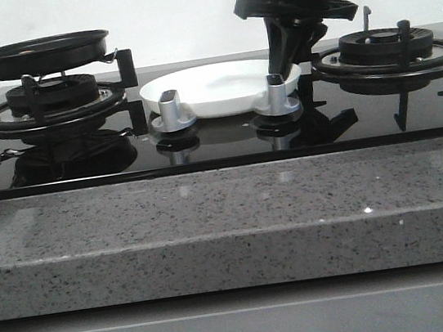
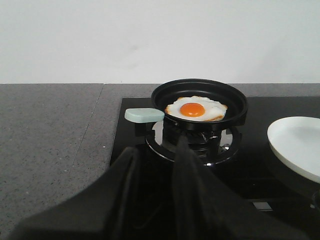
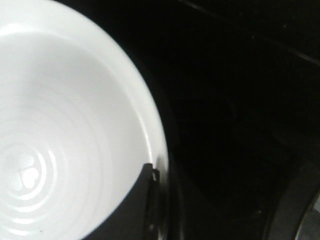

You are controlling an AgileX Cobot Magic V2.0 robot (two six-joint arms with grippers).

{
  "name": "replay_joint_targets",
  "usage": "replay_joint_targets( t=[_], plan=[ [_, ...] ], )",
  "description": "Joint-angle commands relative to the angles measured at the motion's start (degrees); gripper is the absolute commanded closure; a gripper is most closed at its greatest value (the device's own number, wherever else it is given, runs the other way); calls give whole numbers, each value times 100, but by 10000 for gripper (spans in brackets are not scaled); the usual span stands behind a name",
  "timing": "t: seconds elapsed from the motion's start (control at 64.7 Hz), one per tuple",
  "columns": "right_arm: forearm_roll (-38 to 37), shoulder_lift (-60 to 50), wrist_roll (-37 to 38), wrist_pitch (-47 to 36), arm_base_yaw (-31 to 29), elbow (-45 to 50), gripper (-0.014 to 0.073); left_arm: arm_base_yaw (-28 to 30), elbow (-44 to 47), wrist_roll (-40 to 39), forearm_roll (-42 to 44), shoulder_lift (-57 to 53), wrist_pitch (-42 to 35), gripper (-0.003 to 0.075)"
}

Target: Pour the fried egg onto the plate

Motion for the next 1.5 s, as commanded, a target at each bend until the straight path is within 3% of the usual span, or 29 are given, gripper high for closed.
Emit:
replay_joint_targets(
  t=[0.0, 0.371, 0.757, 0.896, 1.189, 1.483],
  plan=[
    [55, -357, -90, 532, -54, -177, 657, -44, -216, -53, -11, 50, -464, 568],
    [39, -651, 235, 538, -167, -626, 659, -44, -216, -53, -11, 50, -464, 617],
    [287, -1287, 190, 538, -221, -404, 659, -44, -216, -53, -11, 50, -464, 617],
    [567, -1777, -196, 423, -221, 423, 659, -44, -216, -53, -11, 50, -464, 617],
    [1156, -3166, -873, -1237, -78, 3303, 659, -44, -216, -53, -11, 50, -464, 617],
    [1733, -3523, -1268, -1905, 91, 4435, 659, -44, -216, -53, -11, 50, -464, 617]
  ],
)
